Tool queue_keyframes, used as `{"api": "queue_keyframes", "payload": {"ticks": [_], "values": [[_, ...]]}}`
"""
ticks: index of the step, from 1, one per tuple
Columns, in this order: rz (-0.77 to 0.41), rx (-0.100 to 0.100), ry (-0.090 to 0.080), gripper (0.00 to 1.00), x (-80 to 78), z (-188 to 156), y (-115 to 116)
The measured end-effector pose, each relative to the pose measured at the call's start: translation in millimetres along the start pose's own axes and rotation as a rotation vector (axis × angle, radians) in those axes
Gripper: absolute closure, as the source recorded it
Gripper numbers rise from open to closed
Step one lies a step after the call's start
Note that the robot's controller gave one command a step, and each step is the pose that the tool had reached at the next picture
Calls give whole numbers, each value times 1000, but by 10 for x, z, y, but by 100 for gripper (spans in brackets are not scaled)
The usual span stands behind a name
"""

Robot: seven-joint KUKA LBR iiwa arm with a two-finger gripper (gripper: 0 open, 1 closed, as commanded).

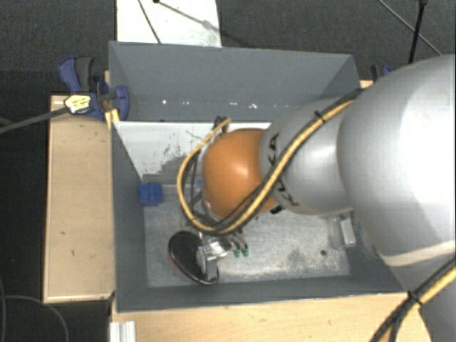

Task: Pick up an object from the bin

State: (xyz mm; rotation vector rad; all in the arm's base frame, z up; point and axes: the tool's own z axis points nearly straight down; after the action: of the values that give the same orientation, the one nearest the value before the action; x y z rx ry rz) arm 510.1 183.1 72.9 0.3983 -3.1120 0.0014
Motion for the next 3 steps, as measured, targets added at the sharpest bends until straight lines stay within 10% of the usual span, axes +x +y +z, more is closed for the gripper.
{"api": "queue_keyframes", "payload": {"ticks": [1,2,3], "values": [[9,-2,-17,100,-47,-37,0],[22,-2,-11,100,-67,-580,37],[29,-2,-6,0,-58,-550,35]]}}
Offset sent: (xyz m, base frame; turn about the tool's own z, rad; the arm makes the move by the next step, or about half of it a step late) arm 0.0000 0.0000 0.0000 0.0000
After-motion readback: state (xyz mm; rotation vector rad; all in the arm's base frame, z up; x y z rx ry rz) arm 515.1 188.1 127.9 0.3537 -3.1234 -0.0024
